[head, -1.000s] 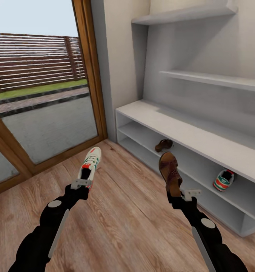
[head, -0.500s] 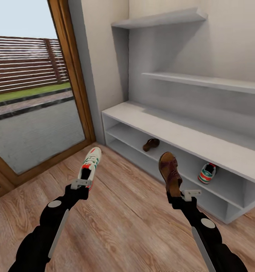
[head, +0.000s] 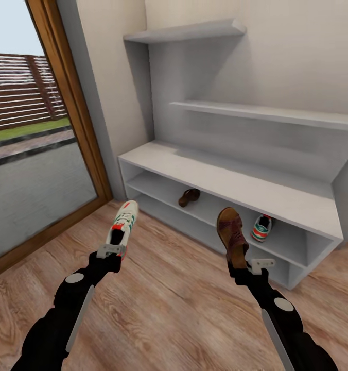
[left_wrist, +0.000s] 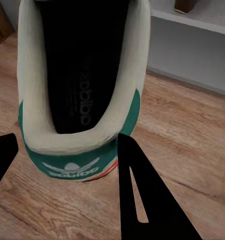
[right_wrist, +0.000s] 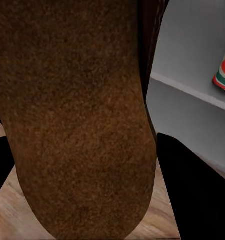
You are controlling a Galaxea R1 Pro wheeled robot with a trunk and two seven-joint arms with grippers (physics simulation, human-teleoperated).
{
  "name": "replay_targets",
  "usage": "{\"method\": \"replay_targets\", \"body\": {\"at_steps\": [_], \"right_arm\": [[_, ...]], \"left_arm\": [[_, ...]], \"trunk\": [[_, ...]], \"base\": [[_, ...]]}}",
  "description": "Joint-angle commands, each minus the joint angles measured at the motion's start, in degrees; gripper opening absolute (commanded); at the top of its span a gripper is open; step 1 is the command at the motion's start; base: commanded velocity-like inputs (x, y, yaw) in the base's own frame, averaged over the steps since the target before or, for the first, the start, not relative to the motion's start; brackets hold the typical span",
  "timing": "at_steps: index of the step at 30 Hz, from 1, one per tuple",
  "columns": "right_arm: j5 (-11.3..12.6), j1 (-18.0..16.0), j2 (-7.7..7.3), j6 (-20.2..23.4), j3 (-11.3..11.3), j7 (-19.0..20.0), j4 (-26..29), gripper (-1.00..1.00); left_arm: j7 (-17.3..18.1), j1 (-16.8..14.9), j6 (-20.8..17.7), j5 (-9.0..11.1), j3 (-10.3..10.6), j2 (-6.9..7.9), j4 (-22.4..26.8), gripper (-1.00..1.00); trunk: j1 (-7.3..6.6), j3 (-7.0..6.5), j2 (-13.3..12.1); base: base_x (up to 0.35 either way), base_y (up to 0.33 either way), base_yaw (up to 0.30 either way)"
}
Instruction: Pick up the two gym shoes and the two sandals from the corridor floor and place them onto the hallstand (shoe rack) in the corridor, making sure they are on the rack and not on the floor. Arrange them so the two gym shoes are next to each other and the two sandals are next to each other.
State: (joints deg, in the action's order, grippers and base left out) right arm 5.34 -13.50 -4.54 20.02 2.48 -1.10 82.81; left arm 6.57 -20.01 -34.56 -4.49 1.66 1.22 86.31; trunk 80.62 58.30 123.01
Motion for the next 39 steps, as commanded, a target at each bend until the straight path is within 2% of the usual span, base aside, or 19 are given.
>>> {"method": "replay_targets", "body": {"at_steps": [1,18,21,22,24,25,27,29,31,34,39], "right_arm": [[0.5,0.0,-0.04,0.3,0.1,-0.1,0.1,-1.0],[0.5,0.0,-0.03,0.3,0.1,-0.1,0.1,-1.0],[0.5,0.0,-0.03,0.2,0.1,-0.1,0.1,-1.0],[0.5,0.0,-0.03,0.2,0.1,-0.1,0.1,-1.0],[0.5,0.0,-0.03,0.2,0.1,-0.1,0.1,-1.0],[0.5,0.0,-0.03,0.2,0.1,-0.1,0.1,-1.0],[0.6,0.0,-0.03,0.2,0.1,-0.1,0.1,-1.0],[0.6,0.0,-0.03,0.1,0.1,-0.1,0.1,-1.0],[0.7,0.0,-0.03,-1.9,0.0,-0.2,0.1,-1.0],[0.7,0.0,-0.03,-5.5,0.0,-0.2,0.0,-1.0],[0.8,0.0,-0.03,-6.8,0.0,-0.3,-0.1,-1.0]], "left_arm": [[0.4,0.0,-0.2,-0.5,0.0,0.02,0.1,-1.0],[0.6,0.6,0.5,-0.5,0.3,0.01,0.1,-1.0],[0.7,2.9,0.8,-0.5,2.4,0.06,0.3,-1.0],[0.7,4.1,1.6,-0.6,3.9,0.07,0.3,-1.0],[0.5,6.5,5.4,-0.8,7.4,0.09,0.4,-1.0],[0.5,7.0,6.6,-0.9,8.3,0.09,0.4,-1.0],[0.2,8.8,12.6,-1.1,12.9,0.1,0.4,-1.0],[0.1,9.4,15.2,-1.2,14.9,0.1,0.4,-1.0],[0.1,9.7,16.7,-1.3,16.0,0.1,0.3,-1.0],[0.0,9.8,17.0,-1.3,16.1,0.09,0.3,-1.0],[0.0,9.8,17.1,-1.1,15.8,0.1,0.3,-1.0]], "trunk": [[-0.01,-0.01,0.0],[-0.01,-0.86,0.0],[-0.01,-1.01,0.0],[-0.01,-1.06,0.0],[-0.01,-1.17,0.0],[-0.01,-1.22,0.0],[-0.01,-1.32,0.0],[-0.01,-1.42,0.0],[-0.01,-1.52,0.0],[-0.01,-1.66,0.0],[-0.01,-1.91,0.0]], "base": [[0.0,0.207,-0.265],[0.0,0.039,-0.264],[0.0,0.0,-0.264],[0.0,0.0,-0.265],[0.0,0.0,-0.265],[0.0,0.0,-0.265],[0.0,0.0,-0.265],[0.0,0.0,-0.265],[0.0,0.0,-0.267],[0.0,0.0,-0.268],[0.0,0.0,-0.268]]}}
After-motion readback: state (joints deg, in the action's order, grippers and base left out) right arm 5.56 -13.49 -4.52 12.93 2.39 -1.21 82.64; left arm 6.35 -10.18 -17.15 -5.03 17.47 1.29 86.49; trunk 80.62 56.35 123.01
